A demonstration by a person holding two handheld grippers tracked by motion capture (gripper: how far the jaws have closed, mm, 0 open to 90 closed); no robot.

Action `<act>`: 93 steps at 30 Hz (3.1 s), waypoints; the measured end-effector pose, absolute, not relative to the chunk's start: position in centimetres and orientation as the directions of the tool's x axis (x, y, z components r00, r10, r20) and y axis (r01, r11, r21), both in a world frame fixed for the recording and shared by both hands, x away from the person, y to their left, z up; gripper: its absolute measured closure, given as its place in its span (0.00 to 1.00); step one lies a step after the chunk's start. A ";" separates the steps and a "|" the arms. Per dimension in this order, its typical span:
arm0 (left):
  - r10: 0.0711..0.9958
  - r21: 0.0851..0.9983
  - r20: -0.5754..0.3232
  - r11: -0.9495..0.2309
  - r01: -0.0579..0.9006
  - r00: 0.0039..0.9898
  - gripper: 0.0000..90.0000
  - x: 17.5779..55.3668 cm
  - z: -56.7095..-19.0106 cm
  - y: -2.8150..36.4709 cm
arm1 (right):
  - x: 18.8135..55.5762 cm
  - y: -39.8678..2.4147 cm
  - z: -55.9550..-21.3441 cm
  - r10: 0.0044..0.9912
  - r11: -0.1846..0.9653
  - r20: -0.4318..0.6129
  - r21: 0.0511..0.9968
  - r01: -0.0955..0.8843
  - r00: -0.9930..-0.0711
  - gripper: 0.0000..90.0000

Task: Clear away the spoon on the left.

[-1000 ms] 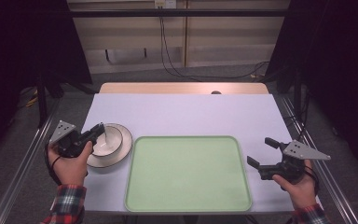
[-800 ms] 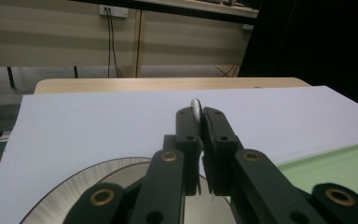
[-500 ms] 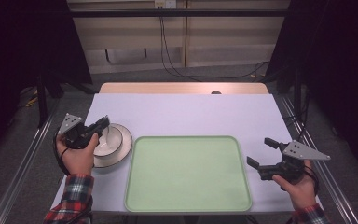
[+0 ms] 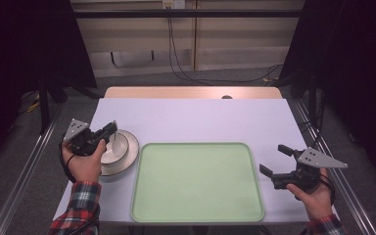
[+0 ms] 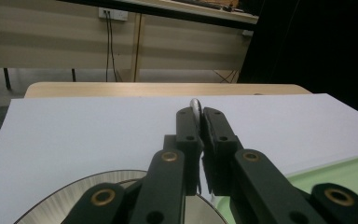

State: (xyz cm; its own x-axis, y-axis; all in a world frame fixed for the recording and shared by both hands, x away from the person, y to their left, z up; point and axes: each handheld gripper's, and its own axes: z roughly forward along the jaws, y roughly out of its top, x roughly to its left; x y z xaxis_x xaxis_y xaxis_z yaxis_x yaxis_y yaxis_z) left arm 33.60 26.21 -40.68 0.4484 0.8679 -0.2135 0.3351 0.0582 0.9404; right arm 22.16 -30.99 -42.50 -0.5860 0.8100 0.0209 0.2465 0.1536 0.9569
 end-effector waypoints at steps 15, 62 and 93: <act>0.850 0.943 -0.252 0.108 0.314 0.462 0.95 32.9 -38.0 27.5 | 22.2 -30.9 -42.6 0.814 0.152 0.025 0.955 0.254 -0.580 0.02; 0.699 0.938 -0.313 0.123 0.323 0.643 0.95 32.4 -32.3 23.8 | 22.6 -31.2 -43.0 0.846 0.167 0.008 0.946 0.279 -0.533 0.00; 0.618 0.916 -0.352 0.073 0.394 0.703 0.95 31.9 -35.2 20.4 | 22.6 -31.2 -43.1 0.839 0.170 0.010 0.945 0.280 -0.543 0.00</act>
